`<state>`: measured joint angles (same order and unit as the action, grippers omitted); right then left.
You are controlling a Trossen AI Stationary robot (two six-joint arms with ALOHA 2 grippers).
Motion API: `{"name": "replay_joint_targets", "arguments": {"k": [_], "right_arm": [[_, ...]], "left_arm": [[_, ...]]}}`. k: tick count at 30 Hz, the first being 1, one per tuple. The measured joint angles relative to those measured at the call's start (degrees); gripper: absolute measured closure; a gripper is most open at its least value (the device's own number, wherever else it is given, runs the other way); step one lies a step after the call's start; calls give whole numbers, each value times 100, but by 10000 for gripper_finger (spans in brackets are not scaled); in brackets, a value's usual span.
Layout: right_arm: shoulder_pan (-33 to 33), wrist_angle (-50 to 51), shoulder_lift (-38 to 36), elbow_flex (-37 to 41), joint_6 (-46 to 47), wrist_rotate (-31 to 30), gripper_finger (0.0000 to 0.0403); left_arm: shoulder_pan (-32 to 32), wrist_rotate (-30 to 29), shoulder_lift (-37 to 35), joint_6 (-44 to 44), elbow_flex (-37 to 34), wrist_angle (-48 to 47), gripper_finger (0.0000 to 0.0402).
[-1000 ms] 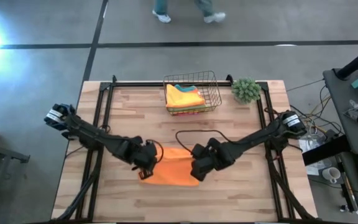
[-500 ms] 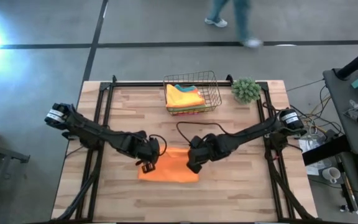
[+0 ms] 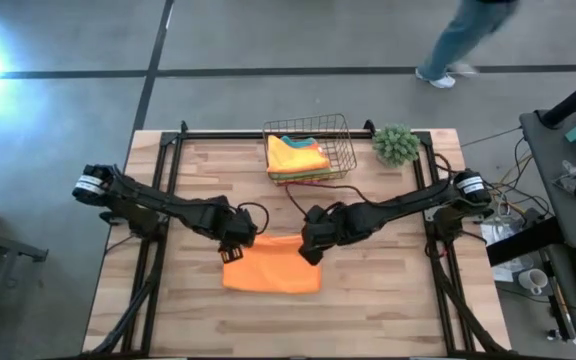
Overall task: Fold microfiber towels
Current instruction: Fold the orange microfiber cloth
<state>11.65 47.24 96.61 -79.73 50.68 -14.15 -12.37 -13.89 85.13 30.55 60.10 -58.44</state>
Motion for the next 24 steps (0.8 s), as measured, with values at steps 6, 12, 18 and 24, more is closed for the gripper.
{"name": "replay_joint_targets", "arguments": {"k": [6, 12, 18, 24], "right_arm": [[47, -1533, 115, 55, -980, 1012, 278], [-29, -1662, 667, 68, -1114, 1065, 293], [-213, -1696, 1099, 68, -1085, 1119, 299], [-502, -1812, 1303, 68, -906, 977, 300]], "left_arm": [[-350, 869, -180, -345, -315, 1303, 222], [-348, 1018, -178, -501, -954, 2206, 222], [-312, 1028, -178, -529, -1465, 2885, 222], [-271, 599, -132, -549, -1653, 3025, 222]]}}
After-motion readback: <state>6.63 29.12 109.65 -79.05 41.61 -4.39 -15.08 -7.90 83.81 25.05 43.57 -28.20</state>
